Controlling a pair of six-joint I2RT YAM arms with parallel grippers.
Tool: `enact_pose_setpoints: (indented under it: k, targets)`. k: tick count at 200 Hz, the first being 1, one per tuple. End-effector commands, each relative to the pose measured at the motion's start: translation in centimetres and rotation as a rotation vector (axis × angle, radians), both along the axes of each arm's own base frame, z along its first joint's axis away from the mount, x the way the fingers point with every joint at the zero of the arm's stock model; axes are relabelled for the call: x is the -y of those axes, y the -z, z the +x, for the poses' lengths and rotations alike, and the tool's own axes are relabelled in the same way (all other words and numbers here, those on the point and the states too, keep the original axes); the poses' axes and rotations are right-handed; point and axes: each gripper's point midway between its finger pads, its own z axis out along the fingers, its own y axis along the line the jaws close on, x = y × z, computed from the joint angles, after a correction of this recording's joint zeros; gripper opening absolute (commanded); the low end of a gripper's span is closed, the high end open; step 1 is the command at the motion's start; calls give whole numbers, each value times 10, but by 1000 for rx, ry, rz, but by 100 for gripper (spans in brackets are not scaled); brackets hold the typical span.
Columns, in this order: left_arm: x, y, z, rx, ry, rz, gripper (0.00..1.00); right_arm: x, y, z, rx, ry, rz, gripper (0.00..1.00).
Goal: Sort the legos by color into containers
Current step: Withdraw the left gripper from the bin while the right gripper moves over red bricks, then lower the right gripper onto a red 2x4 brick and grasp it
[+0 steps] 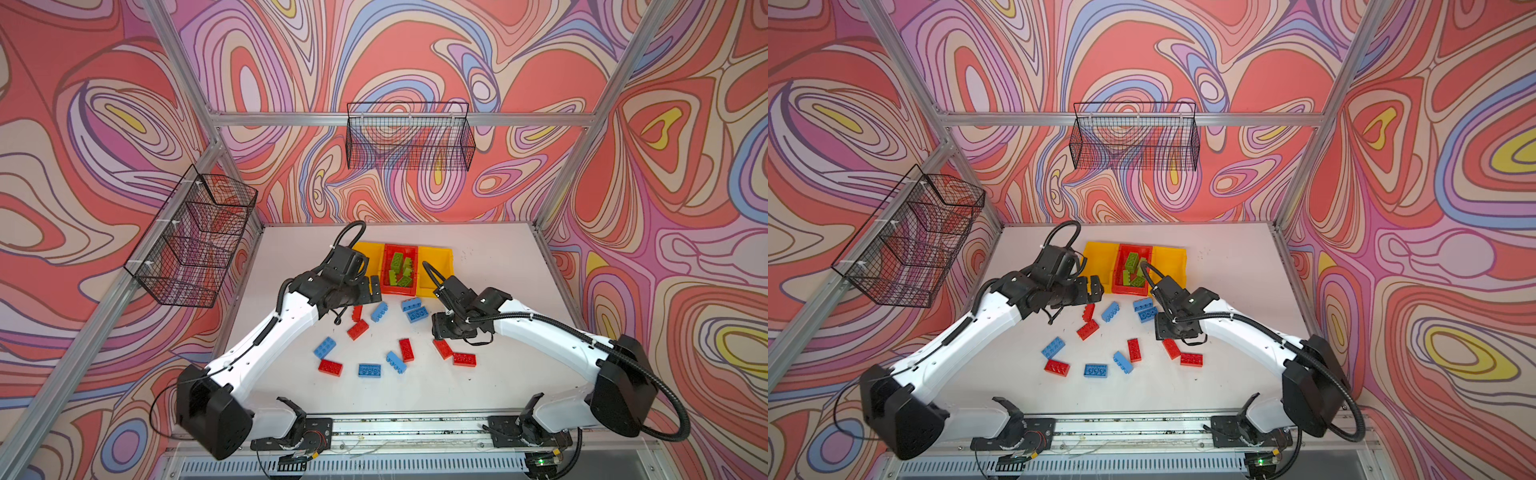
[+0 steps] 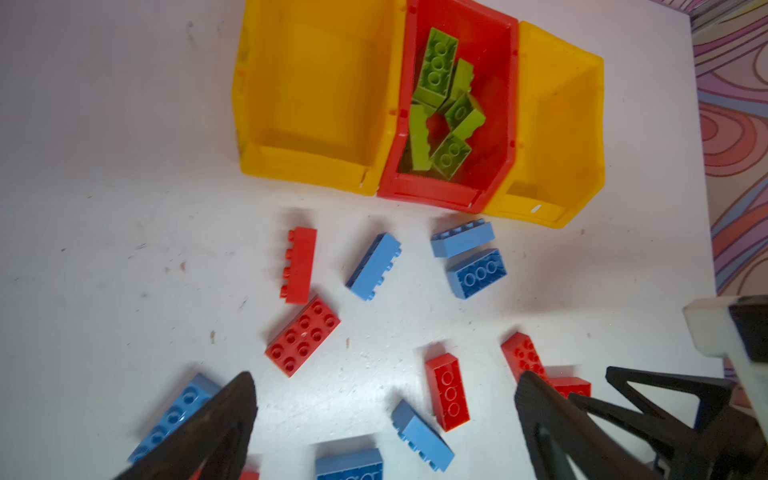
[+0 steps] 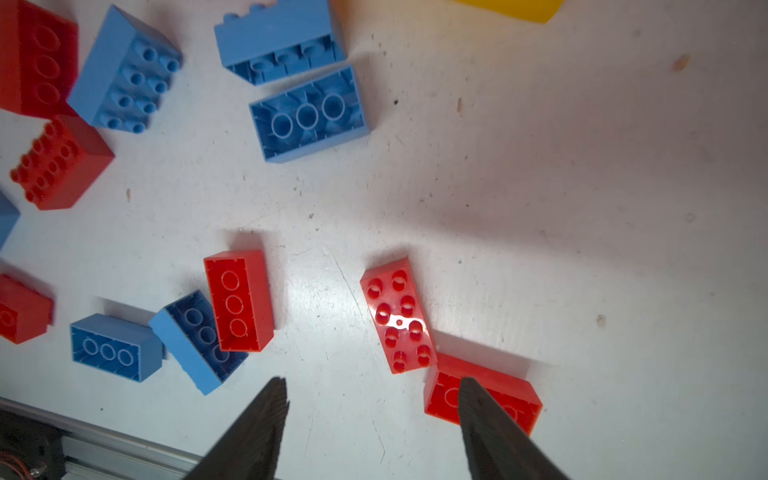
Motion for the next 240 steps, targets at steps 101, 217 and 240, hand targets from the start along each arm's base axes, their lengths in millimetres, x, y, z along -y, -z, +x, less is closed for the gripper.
enact_pose_setpoints:
  k: [101, 217, 240]
  targets:
    - [-83, 24, -94, 31, -228, -25, 100, -4, 78, -9, -106, -40, -49, 67]
    - [-60, 27, -64, 30, -244, -74, 100, -6, 97, -15, -158, -83, -68, 30]
    - [-52, 27, -52, 26, -240, -75, 100, -12, 77, -4, -112, -97, -55, 29]
